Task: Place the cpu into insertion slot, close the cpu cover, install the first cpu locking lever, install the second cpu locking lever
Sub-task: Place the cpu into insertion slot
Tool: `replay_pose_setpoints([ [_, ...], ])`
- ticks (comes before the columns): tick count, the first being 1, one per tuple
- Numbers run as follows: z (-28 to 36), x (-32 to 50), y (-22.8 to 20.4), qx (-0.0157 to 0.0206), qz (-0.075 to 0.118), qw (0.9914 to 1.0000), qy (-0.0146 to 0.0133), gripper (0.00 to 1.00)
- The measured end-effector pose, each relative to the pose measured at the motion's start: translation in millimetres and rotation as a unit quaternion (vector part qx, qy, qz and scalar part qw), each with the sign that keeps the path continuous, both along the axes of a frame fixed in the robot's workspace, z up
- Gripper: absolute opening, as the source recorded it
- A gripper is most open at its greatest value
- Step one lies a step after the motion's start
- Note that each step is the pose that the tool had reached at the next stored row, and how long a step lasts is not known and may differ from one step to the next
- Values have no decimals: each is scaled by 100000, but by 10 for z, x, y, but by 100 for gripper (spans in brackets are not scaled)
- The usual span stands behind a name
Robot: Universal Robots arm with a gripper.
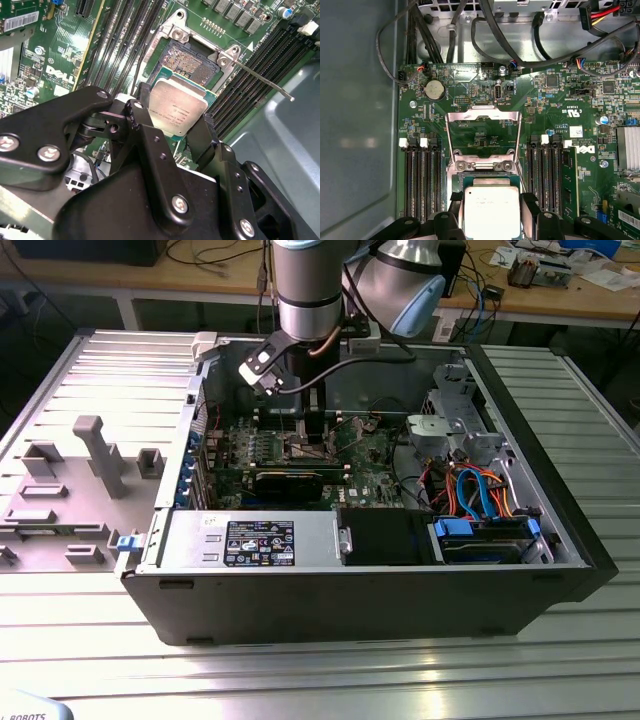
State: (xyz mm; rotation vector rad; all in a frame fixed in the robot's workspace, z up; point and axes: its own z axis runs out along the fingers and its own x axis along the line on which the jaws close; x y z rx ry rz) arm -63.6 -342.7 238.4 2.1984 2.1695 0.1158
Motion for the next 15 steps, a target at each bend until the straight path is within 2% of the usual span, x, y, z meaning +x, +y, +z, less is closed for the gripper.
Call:
replay_pose_setpoints([
  [3,-20,-3,0,-4,11,100000,2,54],
  [8,-134,-11,9,-9,771,99997,3,54],
  [11,-165,-31,8,-11,769,99997,5,54],
  [15,-237,-33,8,-10,747,99997,7,54],
])
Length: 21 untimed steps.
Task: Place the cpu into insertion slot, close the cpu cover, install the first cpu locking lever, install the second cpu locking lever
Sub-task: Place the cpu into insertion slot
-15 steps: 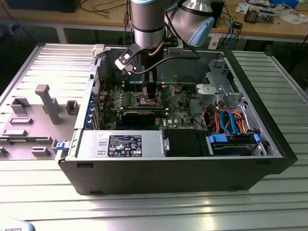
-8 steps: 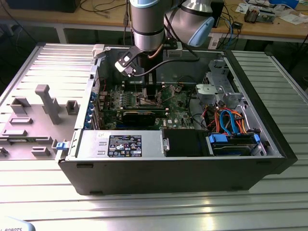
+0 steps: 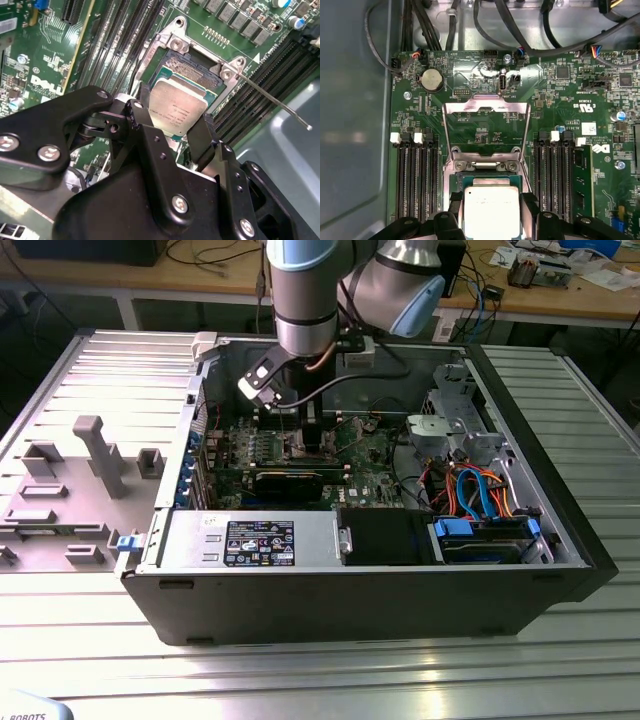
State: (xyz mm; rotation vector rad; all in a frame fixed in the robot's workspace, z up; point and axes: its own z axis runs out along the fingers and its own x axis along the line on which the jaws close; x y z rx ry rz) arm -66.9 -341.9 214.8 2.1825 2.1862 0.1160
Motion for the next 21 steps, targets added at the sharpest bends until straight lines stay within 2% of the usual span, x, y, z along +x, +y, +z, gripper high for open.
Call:
replay_pose_setpoints([
  [9,-79,-2,21,-1,-17,100000,1,54],
  [21,-93,-2,21,-1,-31,100000,0,54],
])
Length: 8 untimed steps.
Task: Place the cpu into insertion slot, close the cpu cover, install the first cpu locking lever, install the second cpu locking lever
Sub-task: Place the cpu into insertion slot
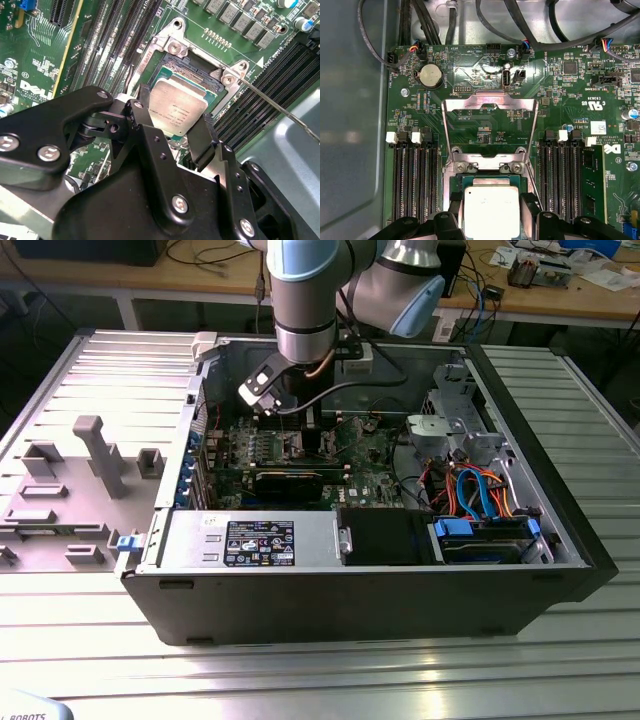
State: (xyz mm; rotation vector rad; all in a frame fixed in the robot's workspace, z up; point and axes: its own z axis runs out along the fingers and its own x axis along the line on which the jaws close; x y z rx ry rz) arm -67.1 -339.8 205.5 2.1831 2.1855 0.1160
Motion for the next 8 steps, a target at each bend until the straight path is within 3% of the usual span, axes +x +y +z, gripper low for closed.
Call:
replay_pose_setpoints([
  [8,-36,-36,1,79,-54,100000,-27,54],
])
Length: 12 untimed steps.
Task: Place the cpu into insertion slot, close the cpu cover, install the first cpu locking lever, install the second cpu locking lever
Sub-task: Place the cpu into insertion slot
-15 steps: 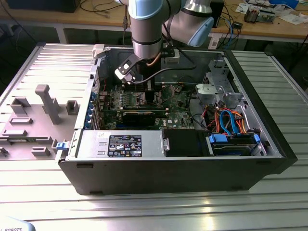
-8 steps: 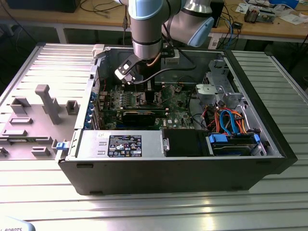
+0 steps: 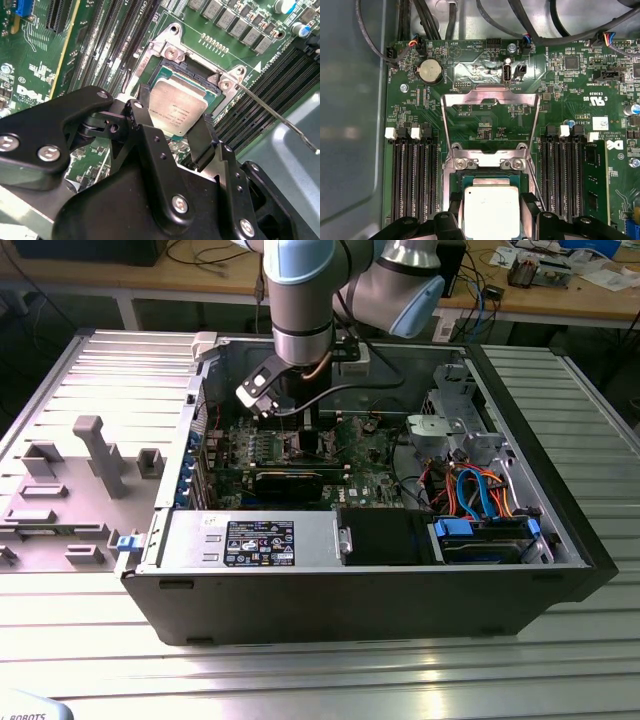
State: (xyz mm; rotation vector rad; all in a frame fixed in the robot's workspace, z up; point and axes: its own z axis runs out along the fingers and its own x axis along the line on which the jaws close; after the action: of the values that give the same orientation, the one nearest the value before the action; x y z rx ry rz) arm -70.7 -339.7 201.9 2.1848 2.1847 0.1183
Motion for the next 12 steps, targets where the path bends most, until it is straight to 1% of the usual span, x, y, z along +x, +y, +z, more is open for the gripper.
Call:
replay_pose_setpoints([
  [5,-33,0,5,-10,-133,100000,7,54],
  [8,-53,0,10,-27,-662,99998,19,54],
  [12,-55,0,11,1,-705,99998,-2,54],
])
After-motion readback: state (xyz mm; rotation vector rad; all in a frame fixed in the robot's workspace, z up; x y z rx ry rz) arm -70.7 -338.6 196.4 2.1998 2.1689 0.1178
